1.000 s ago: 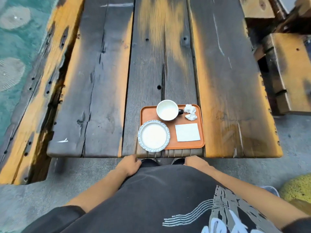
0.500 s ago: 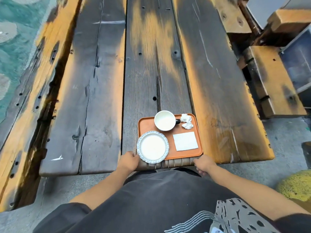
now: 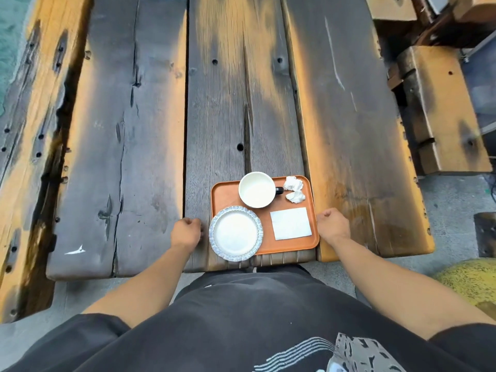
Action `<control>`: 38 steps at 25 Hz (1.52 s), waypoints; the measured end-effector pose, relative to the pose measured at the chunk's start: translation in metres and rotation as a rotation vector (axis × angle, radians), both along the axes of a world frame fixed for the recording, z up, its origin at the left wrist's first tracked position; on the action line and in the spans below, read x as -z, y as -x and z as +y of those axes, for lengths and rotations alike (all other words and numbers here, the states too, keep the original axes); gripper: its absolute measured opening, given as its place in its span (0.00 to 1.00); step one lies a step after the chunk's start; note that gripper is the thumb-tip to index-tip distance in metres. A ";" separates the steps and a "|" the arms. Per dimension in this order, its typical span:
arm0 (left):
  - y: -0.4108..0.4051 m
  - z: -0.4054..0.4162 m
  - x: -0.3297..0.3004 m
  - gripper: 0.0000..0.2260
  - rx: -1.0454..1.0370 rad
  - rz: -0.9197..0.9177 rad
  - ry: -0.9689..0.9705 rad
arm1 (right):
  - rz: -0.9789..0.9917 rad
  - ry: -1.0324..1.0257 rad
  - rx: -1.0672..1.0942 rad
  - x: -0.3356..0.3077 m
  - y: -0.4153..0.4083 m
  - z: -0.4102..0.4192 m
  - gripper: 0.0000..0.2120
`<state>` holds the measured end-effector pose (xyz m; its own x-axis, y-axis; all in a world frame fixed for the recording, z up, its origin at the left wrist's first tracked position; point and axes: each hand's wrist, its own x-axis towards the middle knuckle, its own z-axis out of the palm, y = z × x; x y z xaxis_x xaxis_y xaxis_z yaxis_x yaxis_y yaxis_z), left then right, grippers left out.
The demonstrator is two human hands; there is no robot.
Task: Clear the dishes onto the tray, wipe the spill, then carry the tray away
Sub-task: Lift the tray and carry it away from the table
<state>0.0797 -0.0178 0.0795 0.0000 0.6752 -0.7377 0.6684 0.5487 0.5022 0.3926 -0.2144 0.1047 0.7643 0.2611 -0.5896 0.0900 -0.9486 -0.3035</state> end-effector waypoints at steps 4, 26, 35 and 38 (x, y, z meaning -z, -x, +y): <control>-0.016 0.008 -0.004 0.09 -0.123 -0.070 0.036 | 0.020 -0.027 -0.026 0.008 -0.013 0.015 0.14; -0.043 0.026 0.013 0.12 0.261 0.177 -0.015 | -0.061 0.005 -0.070 0.034 -0.016 0.023 0.11; -0.048 0.021 0.010 0.16 0.277 0.136 -0.056 | -0.058 -0.039 -0.038 0.028 -0.021 0.032 0.13; -0.043 0.020 0.012 0.12 0.278 0.134 -0.061 | -0.066 -0.061 -0.046 0.026 -0.026 0.036 0.13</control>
<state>0.1230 0.0025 0.0679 0.0965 0.7059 -0.7017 0.8510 0.3072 0.4260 0.4183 -0.1779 0.0787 0.7876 0.3305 -0.5201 0.1545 -0.9230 -0.3525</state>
